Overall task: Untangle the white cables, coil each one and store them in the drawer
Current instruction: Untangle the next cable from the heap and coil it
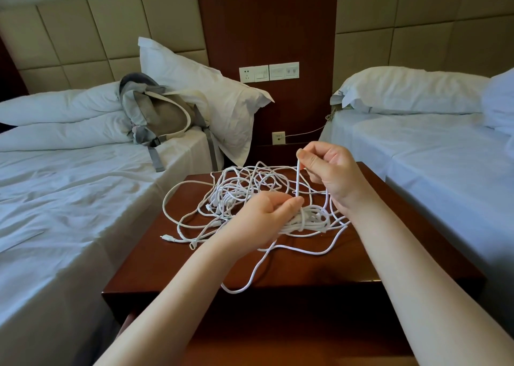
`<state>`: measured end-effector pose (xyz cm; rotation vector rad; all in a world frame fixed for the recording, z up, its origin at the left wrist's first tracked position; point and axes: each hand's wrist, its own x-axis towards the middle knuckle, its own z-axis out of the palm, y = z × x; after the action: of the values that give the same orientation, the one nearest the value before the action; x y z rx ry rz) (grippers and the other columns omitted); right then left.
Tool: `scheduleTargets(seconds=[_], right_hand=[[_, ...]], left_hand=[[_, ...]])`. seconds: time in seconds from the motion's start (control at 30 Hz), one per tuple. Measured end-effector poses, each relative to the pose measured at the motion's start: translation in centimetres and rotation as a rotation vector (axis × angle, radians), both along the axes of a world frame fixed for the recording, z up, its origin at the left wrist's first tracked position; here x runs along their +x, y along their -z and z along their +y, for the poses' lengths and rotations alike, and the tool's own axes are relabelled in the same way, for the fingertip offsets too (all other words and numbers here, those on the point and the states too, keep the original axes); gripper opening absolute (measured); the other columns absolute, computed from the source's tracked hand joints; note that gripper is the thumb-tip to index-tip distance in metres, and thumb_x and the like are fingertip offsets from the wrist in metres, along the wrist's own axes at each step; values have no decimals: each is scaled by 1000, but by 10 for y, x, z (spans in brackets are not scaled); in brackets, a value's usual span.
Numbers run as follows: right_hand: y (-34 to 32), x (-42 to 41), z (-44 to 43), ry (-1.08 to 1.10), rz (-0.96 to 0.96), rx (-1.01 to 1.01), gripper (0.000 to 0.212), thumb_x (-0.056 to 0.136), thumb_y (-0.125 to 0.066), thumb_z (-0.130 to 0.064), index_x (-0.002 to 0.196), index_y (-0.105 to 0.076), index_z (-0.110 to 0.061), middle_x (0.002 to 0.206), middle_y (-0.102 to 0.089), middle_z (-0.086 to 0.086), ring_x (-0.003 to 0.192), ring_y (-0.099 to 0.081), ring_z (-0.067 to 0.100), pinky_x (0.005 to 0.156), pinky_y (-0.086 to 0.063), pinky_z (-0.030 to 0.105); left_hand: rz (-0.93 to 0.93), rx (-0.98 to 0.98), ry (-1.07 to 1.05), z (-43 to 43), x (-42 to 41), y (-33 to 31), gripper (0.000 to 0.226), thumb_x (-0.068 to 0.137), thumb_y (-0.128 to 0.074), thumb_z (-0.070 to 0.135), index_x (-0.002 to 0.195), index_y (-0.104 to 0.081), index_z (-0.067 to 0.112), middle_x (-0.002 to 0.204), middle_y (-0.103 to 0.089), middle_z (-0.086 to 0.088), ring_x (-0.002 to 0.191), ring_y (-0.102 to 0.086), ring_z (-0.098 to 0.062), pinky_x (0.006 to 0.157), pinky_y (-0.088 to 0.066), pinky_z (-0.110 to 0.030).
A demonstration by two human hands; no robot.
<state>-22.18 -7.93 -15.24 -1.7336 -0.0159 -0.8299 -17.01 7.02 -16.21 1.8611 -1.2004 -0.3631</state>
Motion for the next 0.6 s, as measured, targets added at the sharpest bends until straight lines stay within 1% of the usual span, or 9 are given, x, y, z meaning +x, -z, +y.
scheduleTargets(seconds=[0.1, 0.17, 0.23, 0.27, 0.3, 0.37, 0.43, 0.53, 0.6], right_hand=[[-7, -4, 6, 24, -12, -68, 29, 96, -51, -14, 68, -55, -14, 42, -43, -17, 44, -44, 0, 52, -35, 9], [-11, -5, 11, 31, -31, -69, 30, 97, -49, -15, 68, -54, -13, 42, -44, -19, 45, -45, -1, 53, -34, 9], [-15, -7, 18, 23, -22, -103, 30, 97, -49, -15, 68, -55, -10, 41, -43, -18, 44, -43, 0, 53, -32, 10], [-15, -8, 22, -5, 0, -143, 29, 97, -49, -14, 69, -56, -9, 41, -42, -16, 43, -41, 0, 52, -32, 10], [-15, -9, 25, -47, 34, -191, 28, 97, -49, -13, 70, -57, -8, 41, -42, -15, 42, -40, 1, 50, -31, 9], [-15, -10, 31, -144, 125, -270, 26, 96, -48, -10, 74, -61, -4, 42, -42, -15, 42, -39, 1, 48, -31, 9], [-11, -8, 36, -209, 216, -315, 23, 96, -49, -8, 78, -63, -2, 44, -41, -14, 44, -36, 1, 49, -29, 11], [-2, -1, 43, -271, 297, -338, 19, 93, -52, -5, 78, -62, -2, 50, -41, -13, 47, -34, 2, 50, -31, 13], [4, 4, 45, -301, 327, -332, 18, 94, -52, -6, 77, -58, -6, 54, -42, -11, 49, -36, 0, 53, -33, 12]], left_hand=[[-15, 5, -99, -2, 6, 1, 38, 98, -43, 31, 91, -65, 0, 58, -47, -2, 41, -35, -7, 38, -28, -13], [-54, -77, -233, -5, 12, 2, 35, 98, -43, 29, 80, -63, 7, 55, -45, 2, 43, -34, -9, 37, -26, -13], [-100, -138, -356, -7, 17, 4, 37, 99, -41, 28, 66, -54, 17, 55, -45, 3, 46, -36, -9, 38, -26, -11], [-113, -156, -410, -8, 20, 5, 39, 100, -40, 27, 63, -49, 18, 55, -44, 3, 48, -36, -9, 39, -28, -11], [-122, -172, -466, -7, 24, 7, 40, 100, -39, 26, 62, -48, 18, 56, -44, 3, 49, -37, -9, 40, -30, -11], [-125, -226, -571, -5, 34, 9, 38, 101, -37, 25, 68, -53, 12, 58, -47, 2, 51, -39, -8, 44, -34, -10], [-130, -301, -648, 0, 43, 9, 38, 101, -37, 24, 71, -54, 9, 59, -48, 0, 52, -39, -9, 46, -34, -12], [-101, -405, -705, 6, 51, 6, 45, 100, -38, 26, 59, -44, 9, 54, -41, -3, 52, -35, -13, 47, -29, -19], [-17, -511, -704, 8, 54, 3, 45, 99, -40, 28, 59, -38, 8, 53, -36, -5, 53, -33, -19, 52, -29, -31]])
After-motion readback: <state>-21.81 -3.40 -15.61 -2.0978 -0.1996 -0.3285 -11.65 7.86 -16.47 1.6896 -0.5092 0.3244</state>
